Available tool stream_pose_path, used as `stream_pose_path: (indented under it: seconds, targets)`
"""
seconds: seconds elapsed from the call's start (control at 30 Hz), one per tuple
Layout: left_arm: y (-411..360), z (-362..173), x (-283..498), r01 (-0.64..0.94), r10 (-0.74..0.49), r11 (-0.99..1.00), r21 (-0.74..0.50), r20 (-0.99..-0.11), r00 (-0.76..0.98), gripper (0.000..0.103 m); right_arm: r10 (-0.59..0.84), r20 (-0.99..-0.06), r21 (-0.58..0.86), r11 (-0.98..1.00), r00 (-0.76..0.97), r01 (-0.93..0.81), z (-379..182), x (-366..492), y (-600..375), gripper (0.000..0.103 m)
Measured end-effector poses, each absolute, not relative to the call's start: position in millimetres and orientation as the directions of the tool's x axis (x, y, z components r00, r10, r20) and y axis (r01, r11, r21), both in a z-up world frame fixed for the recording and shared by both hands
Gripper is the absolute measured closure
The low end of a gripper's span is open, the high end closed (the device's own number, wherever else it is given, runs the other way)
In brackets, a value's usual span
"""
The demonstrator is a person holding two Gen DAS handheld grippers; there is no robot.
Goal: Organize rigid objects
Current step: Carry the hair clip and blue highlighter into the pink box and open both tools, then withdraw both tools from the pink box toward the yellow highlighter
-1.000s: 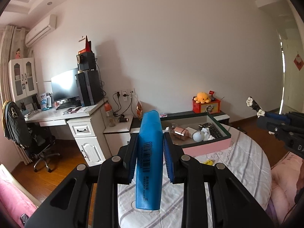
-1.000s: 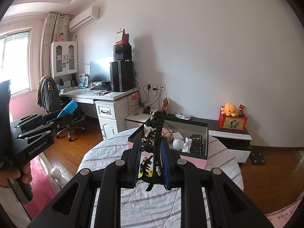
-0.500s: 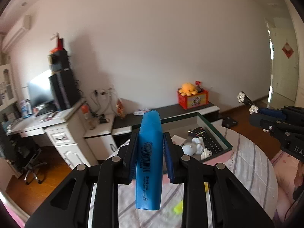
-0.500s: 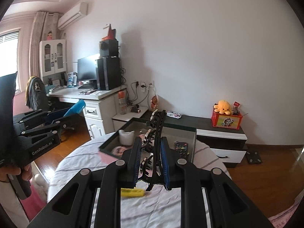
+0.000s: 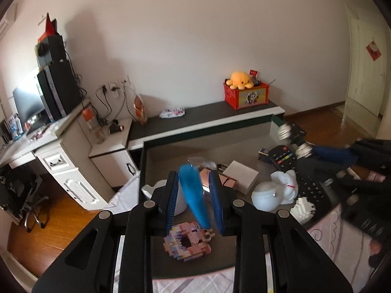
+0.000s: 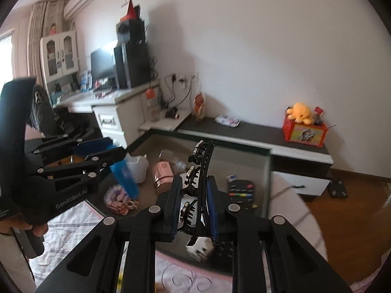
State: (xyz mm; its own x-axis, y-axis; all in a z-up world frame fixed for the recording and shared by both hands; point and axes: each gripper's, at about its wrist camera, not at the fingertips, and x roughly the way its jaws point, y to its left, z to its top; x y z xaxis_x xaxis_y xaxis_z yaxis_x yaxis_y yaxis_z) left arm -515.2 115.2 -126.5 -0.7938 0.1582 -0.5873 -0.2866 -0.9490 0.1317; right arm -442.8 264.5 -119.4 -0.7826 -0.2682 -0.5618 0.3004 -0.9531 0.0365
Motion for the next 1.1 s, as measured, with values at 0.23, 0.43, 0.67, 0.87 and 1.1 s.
stream_pose_path:
  seconds: [0.23, 0.43, 0.67, 0.87, 1.1]
  targets:
    - [123.1, -156.6, -524.9, -0.295, 0.149, -0.946, 0.132, -0.632, -0.761, 0.076, -0.291, -0.638, 0.031, -0.935, -0.713, 0.354, -158.6, -467.5, 240.7, 0.083]
    - [115.0, -160.3, -517.6, -0.264, 0.149, -0.959, 0.099, -0.618, -0.772, 0.047, -0.305, -0.627, 0.038, -0.931, -0.716, 0.363, -163.0, -462.0, 238.7, 0.082]
    - [103.1, -156.3, -513.5, -0.213, 0.114, -0.972, 0.097, -0.598, -0.793, 0.026, -0.302, -0.609, 0.038, -0.935, -0.734, 0.353, -161.8, -458.9, 239.2, 0.074]
    - [93.0, -144.8, -505.3, -0.176, 0.098, -0.980, 0.091, -0.550, -0.830, 0.006, -0.283, -0.581, 0.037, -0.946, -0.763, 0.322, -152.0, -456.5, 245.7, 0.052]
    - [75.1, -126.6, -454.8, -0.150, 0.089, -0.985, 0.083, -0.502, -0.860, 0.000, -0.213, -0.541, 0.004, -0.968, -0.814, 0.251, -127.4, -422.1, 257.7, 0.021]
